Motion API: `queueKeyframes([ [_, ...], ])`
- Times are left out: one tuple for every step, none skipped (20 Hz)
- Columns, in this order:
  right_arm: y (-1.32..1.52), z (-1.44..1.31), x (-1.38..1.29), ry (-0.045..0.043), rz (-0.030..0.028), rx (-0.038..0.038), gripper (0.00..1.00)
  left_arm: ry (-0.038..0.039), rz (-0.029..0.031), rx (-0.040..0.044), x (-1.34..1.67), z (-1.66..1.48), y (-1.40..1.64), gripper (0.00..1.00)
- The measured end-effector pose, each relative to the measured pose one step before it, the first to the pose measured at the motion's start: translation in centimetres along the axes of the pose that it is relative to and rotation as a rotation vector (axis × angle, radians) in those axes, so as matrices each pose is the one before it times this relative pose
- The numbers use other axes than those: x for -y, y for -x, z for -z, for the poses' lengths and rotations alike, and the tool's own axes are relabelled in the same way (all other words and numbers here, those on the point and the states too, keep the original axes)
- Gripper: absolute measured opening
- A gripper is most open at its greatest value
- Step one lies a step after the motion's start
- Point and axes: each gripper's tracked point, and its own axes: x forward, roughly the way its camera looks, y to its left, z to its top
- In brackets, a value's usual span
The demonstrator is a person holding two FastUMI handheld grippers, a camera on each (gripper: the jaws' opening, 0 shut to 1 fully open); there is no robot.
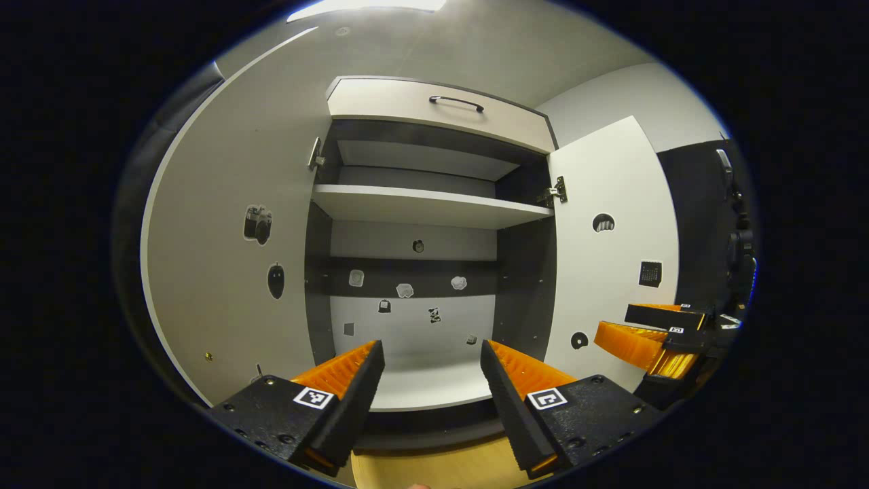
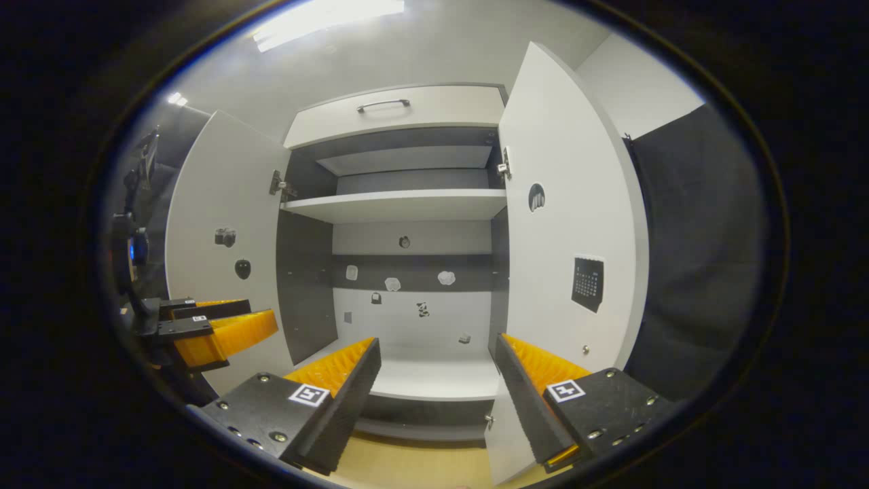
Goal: Open the right door of the double-door shoe cabinet with the right hand, and open the left door with the left hand.
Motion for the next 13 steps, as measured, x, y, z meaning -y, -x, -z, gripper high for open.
queueKeyframes([
  [-0.071, 0.051, -0.116, 0.00066, -0.00190, 0.00004, 1.00, 0.00030, -0.00571, 0.00336, -0.250, -0.066, -0.047, 0.92],
  [-0.082, 0.045, -0.158, -0.00021, -0.00223, -0.00027, 1.00, 0.00012, -0.00655, 0.00171, -0.164, 0.020, 0.036, 0.95],
  [-0.061, 0.077, -0.150, -0.00025, -0.00138, -0.00089, 1.00, -0.00163, -0.00891, 0.00152, -0.320, 0.007, 0.025, 0.95],
  [-0.069, 0.057, -0.159, -0.00002, -0.00098, -0.00040, 1.00, -0.00170, -0.00665, 0.00179, -0.214, 0.024, -0.059, 0.95],
  [-0.029, 0.025, -0.194, 0.00039, -0.00188, -0.00031, 1.00, -0.00148, 0.00012, -0.00144, -0.108, 0.080, -0.001, 0.95],
  [-0.016, 0.022, -0.069, 0.00077, -0.00202, 0.00062, 1.00, -0.00018, 0.00334, -0.00091, 0.028, 0.105, -0.011, 0.95],
  [-0.019, 0.021, -0.167, 0.00109, -0.00125, -0.00043, 1.00, -0.00058, 0.00251, -0.00278, -0.022, 0.120, -0.055, 0.95],
  [0.004, 0.025, -0.119, 0.00149, -0.00029, -0.00059, 1.00, -0.00087, -0.00068, -0.00082, -0.096, 0.101, 0.011, 0.95],
  [0.005, 0.023, -0.094, 0.00175, -0.00018, -0.00028, 1.00, -0.00152, -0.00034, 0.00189, -0.131, -0.026, -0.090, 0.95],
  [0.010, 0.023, -0.064, 0.00112, 0.00076, 0.00024, 1.00, -0.00120, -0.00003, 0.00083, -0.061, 0.089, -0.032, 0.95],
  [0.033, 0.011, -0.030, 0.00006, 0.00163, 0.00022, 1.00, -0.00050, -0.00065, 0.00021, -0.115, 0.049, -0.099, 0.95],
  [0.094, -0.019, -0.104, -0.00026, 0.00032, 0.00148, 1.00, 0.00073, 0.00230, 0.00015, 0.027, 0.042, -0.011, 0.95],
  [0.098, -0.019, -0.170, 0.00015, 0.00106, 0.00201, 1.00, 0.00238, 0.00397, -0.00018, -0.044, 0.035, -0.096, 0.95],
])
